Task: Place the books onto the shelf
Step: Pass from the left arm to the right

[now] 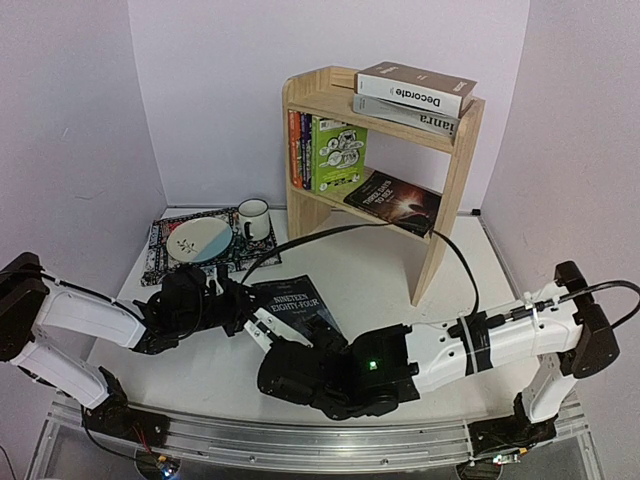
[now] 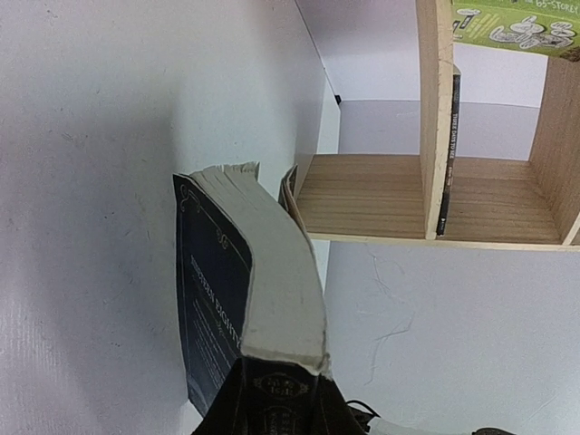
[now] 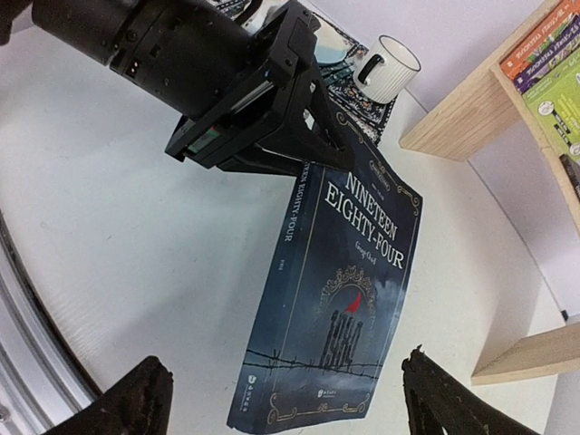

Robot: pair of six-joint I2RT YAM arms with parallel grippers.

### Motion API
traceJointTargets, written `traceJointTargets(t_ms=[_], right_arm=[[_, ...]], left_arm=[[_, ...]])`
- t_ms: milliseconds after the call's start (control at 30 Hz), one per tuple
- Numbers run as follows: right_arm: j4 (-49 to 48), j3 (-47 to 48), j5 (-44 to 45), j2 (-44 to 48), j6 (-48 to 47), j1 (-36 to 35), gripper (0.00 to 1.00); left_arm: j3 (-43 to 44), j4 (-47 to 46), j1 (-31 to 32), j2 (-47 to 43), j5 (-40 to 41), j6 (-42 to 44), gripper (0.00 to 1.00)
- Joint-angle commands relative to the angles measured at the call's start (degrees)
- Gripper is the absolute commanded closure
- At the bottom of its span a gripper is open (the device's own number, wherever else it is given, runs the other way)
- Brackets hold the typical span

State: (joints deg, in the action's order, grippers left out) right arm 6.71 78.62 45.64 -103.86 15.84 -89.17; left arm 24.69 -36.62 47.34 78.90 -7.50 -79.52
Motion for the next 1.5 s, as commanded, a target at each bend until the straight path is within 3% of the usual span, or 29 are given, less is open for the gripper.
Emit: traceJointTargets(t_ms=[0, 300, 567, 633, 733, 867, 933, 1000, 1067, 1467], right_arm=[[4.8, 2.6, 5.5, -2.8, 0.7, -0.2, 0.17], [12.1, 8.0, 12.6, -8.9, 1.2, -0.3, 0.26], [12.7, 5.3, 12.4, -9.4, 2.5, -0.3, 0.36], [12.7, 4.7, 12.4, -9.4, 2.8, -0.3, 0.44], [12.8, 4.5, 12.4, -9.1, 3.0, -0.3, 0.64], [12.8, 4.6, 12.9, -8.6, 2.5, -0.3, 0.72], [12.8, 4.5, 13.4, -8.4, 2.3, -0.3, 0.68], [12.8, 5.0, 12.4, -8.2, 2.1, -0.3, 0.46], [12.9, 6.1, 11.2, -8.3, 2.0, -0.3, 0.36], [12.0, 12.1, 6.3, -11.6, 1.3, -0.3, 0.29]], left_arm=[[1.3, -4.9, 0.7, -3.3, 1.6, -2.2, 1.00], [1.9, -4.2, 1.3, -2.9, 2.0, -2.5, 1.00], [2.0, -4.0, 1.3, -3.3, 1.7, -2.2, 1.00], [2.0, -4.0, 1.3, -3.5, 1.8, -2.2, 1.00], [2.4, -3.9, 1.3, -3.5, 1.8, -2.0, 0.99], [2.8, -3.6, 1.3, -3.7, 1.8, -1.3, 0.97], [2.9, -3.5, 1.3, -3.9, 2.0, -1.1, 0.97], [3.0, -3.2, 1.3, -3.6, 2.0, -0.9, 0.97], [3.1, -3.0, 1.3, -3.1, 1.8, -1.3, 0.97], [3.2, -2.9, 1.7, -3.2, 2.8, -1.1, 0.96]])
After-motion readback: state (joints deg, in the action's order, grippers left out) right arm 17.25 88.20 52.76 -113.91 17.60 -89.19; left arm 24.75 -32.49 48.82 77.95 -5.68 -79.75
